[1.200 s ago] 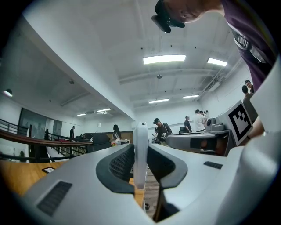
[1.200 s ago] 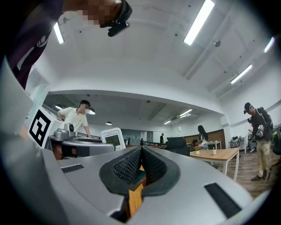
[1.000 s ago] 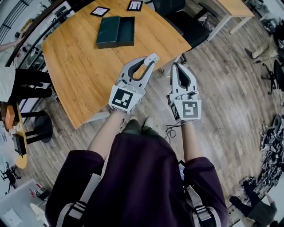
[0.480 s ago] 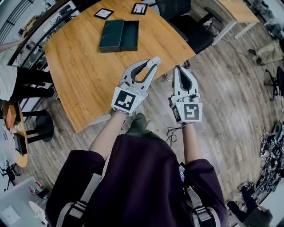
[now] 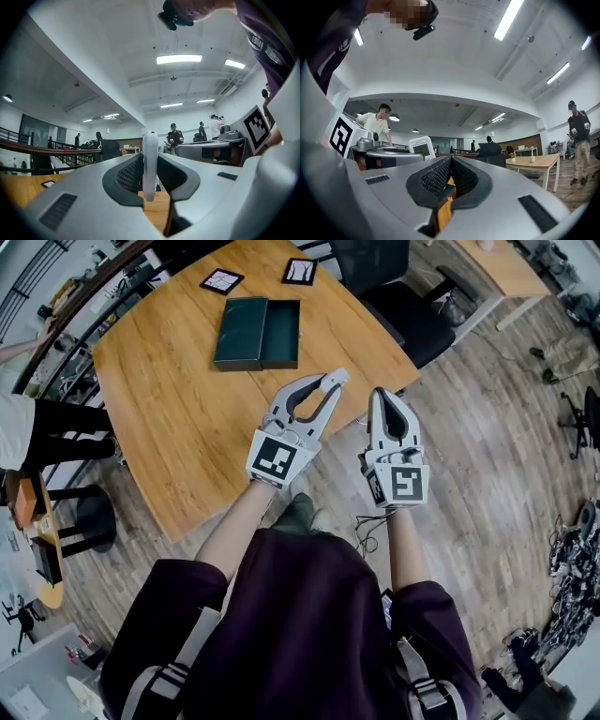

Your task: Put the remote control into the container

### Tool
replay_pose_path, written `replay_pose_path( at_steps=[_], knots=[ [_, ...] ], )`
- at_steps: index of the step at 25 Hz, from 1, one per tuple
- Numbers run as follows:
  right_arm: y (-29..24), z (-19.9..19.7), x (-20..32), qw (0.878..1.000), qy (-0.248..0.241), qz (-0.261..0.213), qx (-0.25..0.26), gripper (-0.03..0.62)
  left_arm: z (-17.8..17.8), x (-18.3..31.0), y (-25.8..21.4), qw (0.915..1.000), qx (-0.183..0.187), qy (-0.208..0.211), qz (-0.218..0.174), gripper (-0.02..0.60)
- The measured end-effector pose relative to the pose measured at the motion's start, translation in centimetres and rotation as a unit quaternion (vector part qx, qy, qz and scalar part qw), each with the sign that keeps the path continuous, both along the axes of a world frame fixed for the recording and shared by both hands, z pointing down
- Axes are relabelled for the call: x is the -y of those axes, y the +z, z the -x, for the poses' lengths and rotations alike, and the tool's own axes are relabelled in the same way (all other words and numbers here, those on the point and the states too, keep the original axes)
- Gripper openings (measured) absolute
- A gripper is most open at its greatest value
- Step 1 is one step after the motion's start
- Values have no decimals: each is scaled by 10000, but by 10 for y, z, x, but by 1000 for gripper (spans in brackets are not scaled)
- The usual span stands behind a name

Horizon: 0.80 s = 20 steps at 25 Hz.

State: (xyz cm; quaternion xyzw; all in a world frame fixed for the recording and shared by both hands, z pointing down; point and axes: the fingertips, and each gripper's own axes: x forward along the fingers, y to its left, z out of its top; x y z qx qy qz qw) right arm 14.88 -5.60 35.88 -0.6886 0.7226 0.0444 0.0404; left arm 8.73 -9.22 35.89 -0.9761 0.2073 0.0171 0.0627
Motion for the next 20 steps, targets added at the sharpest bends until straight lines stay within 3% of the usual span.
replay_pose_path(
  at_steps=[4, 8, 13, 20],
  knots=[
    [1, -2, 27, 9996, 180, 222, 33, 18, -3, 27, 2, 9999, 79, 85, 40, 91],
    [-3, -3, 53, 9994, 247, 224, -31, 18, -5, 54, -5, 9997, -138, 169, -97, 91],
    [-1, -8, 80, 9984, 332, 445, -88, 18, -7, 81, -4, 9998, 19, 203, -6, 91],
    [-17, -5, 130, 9999, -53, -96, -54, 18, -18, 125, -7, 9997, -110, 72, -181, 91]
  ],
)
